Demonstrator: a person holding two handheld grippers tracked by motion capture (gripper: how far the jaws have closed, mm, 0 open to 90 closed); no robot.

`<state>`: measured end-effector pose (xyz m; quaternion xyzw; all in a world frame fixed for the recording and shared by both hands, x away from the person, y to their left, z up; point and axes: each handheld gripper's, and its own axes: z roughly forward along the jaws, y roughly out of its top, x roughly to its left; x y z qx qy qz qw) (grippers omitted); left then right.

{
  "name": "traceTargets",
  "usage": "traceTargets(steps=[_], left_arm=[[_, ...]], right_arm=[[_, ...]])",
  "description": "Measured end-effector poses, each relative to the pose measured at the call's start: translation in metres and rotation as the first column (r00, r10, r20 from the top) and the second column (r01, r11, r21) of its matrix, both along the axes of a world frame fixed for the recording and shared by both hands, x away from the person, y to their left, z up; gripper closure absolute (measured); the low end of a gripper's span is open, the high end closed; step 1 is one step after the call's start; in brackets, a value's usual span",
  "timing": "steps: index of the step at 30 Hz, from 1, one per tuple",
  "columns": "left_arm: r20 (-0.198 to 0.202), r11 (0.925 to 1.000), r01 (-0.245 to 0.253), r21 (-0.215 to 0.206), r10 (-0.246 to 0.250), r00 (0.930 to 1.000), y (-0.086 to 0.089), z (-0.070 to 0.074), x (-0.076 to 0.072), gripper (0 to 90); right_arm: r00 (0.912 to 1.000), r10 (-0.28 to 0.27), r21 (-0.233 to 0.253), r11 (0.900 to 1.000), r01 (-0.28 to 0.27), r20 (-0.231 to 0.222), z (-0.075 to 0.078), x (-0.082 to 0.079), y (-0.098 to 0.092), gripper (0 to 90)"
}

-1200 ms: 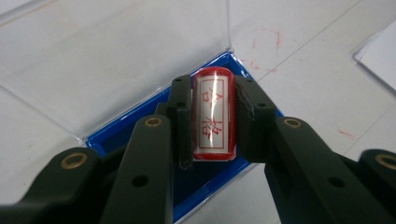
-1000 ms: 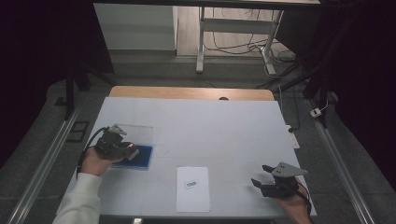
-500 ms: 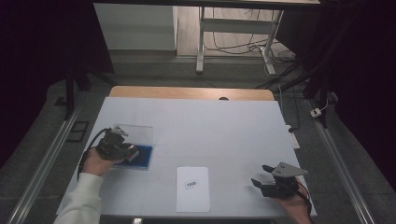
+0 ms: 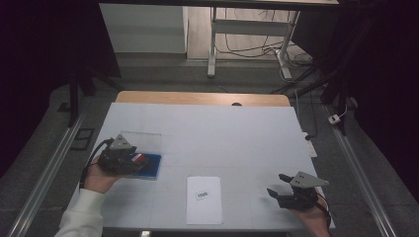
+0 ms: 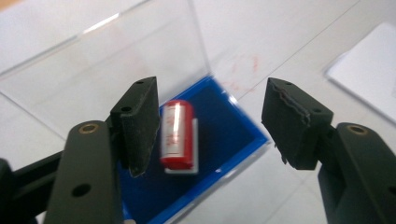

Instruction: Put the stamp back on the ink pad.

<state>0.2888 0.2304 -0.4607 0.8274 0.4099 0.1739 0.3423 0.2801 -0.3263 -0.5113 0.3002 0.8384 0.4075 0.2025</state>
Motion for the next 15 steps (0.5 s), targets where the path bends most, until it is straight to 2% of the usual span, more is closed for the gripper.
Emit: traceTargets(steps=[7, 10, 15], left_arm=[[0.041, 0.9988, 0.039, -0.031, -0.038, 0.9985, -0.009, -0.006, -0.03, 35.8], [0.041, 0.9967, 0.049, -0.065, -0.046, 0.9981, -0.011, -0.012, -0.041, 36.0], [0.035, 0.9947, 0.063, -0.081, -0.061, 0.9975, -0.016, -0.024, -0.051, 35.8]], right_arm=[[1.0, 0.003, 0.018, 1.0, -0.003, 0.001, 0.001, 0.0, -0.002, 28.4], [1.0, 0.003, 0.012, 1.0, -0.003, 0.001, 0.001, 0.0, -0.002, 28.4], [1.0, 0.001, 0.009, 1.0, -0.001, -0.004, 0.0, 0.0, -0.002, 28.4]])
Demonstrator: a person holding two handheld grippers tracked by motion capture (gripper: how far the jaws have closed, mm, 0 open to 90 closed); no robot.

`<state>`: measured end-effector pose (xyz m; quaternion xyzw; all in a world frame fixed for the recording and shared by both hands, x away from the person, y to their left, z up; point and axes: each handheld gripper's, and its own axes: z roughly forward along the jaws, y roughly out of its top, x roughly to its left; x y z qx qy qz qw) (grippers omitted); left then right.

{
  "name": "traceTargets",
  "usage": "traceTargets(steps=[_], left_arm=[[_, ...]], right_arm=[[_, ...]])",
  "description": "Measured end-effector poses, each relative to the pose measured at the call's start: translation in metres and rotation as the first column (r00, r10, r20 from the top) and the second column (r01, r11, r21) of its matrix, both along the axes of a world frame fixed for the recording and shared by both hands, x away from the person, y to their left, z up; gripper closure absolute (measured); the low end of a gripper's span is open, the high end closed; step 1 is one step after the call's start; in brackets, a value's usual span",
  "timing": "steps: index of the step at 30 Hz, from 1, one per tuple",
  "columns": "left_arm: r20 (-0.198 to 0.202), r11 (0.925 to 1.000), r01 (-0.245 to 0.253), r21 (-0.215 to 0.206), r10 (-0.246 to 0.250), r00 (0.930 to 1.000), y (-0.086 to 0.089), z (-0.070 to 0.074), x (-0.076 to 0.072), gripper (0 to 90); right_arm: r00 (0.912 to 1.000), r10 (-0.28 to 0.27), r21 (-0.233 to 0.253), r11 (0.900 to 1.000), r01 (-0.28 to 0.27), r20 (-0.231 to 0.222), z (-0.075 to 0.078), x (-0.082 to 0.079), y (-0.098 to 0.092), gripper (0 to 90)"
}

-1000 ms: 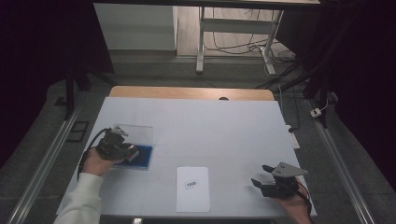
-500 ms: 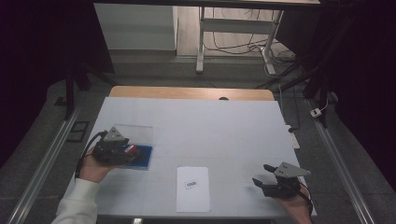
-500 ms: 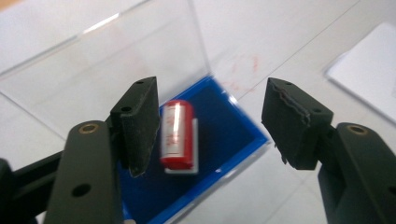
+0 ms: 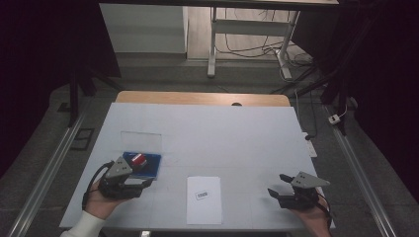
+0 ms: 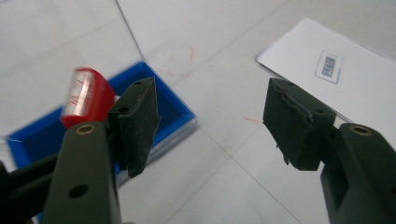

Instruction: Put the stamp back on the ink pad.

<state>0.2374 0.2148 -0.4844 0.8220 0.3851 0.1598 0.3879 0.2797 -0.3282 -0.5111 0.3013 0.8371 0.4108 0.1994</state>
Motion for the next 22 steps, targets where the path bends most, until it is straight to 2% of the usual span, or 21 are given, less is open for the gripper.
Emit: traceTargets(steps=[7, 9, 22], left_arm=[[-0.01, 0.9999, -0.005, -0.009, 0.005, 0.9999, -0.005, -0.014, -0.002, 36.1], [-0.015, 1.0, -0.002, -0.005, 0.001, 0.9999, -0.006, -0.017, -0.002, 36.1], [-0.01, 1.0, -0.004, -0.002, 0.004, 0.9999, -0.008, -0.018, -0.001, 36.2]], right_arm=[[1.0, 0.002, -0.007, 1.0, -0.002, 0.0, -0.002, 0.0, 0.0, 28.4], [0.9999, 0.011, 0.006, 1.0, -0.011, -0.001, -0.003, 0.0, -0.001, 28.4], [0.9998, 0.02, 0.009, 1.0, -0.02, 0.003, -0.002, -0.001, 0.0, 28.3]])
